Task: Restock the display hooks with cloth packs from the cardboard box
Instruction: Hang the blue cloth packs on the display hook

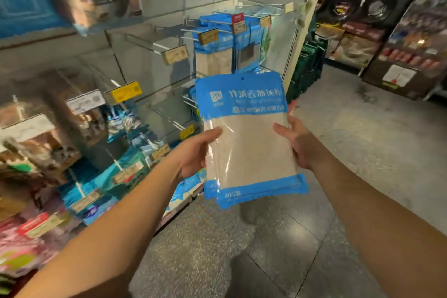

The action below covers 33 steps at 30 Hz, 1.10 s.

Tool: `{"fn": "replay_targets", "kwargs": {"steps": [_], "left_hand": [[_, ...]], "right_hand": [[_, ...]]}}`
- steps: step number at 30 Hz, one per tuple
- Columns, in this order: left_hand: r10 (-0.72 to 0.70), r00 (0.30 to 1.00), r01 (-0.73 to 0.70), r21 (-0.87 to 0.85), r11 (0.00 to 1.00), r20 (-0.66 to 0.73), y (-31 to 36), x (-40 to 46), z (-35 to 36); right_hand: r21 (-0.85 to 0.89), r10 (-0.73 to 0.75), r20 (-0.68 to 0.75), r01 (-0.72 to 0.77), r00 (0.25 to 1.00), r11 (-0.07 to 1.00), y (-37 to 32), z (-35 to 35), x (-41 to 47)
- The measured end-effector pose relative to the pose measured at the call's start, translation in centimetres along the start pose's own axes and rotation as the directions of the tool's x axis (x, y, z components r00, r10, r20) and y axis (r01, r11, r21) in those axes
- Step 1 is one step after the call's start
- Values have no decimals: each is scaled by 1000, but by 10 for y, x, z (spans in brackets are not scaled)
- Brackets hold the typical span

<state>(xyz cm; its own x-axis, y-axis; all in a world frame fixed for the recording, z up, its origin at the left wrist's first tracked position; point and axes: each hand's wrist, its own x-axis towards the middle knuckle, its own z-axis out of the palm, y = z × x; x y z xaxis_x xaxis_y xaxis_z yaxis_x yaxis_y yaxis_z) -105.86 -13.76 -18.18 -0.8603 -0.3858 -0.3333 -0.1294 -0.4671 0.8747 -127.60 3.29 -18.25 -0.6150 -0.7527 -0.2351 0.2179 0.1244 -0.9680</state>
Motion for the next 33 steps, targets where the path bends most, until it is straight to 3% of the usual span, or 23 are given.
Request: {"fn": "replay_targets", "kwargs": {"steps": [5,8,11,17,23,27,30,33], "left_hand": [[-32,997,29,-29,999,-77,7,80,25],[-16,989,7,-60,998,-147,11,129,43],[13,966,-41,-103,994,-258,16,176,61],[49,919,-102,-116,988,-390,31,239,78],[74,871,-81,7,997,-485,41,278,69],[135,832,-76,131,989,-539,45,298,43],[193,780,23,335,942,-596,53,306,13],[187,772,149,457,877,-608,62,311,-18]], "right_hand": [[98,33,68,-39,997,994,9,-52,67],[187,138,81,-151,987,971,7,-82,111],[151,173,165,-198,971,969,-10,-110,155],[67,59,149,-69,987,995,-66,-152,246],[133,22,162,-44,987,990,-91,-140,327],[115,-18,80,9,997,993,-95,-131,377],[64,-80,35,78,996,995,-107,-134,410],[-19,-120,27,120,992,993,-124,-142,440]]}}
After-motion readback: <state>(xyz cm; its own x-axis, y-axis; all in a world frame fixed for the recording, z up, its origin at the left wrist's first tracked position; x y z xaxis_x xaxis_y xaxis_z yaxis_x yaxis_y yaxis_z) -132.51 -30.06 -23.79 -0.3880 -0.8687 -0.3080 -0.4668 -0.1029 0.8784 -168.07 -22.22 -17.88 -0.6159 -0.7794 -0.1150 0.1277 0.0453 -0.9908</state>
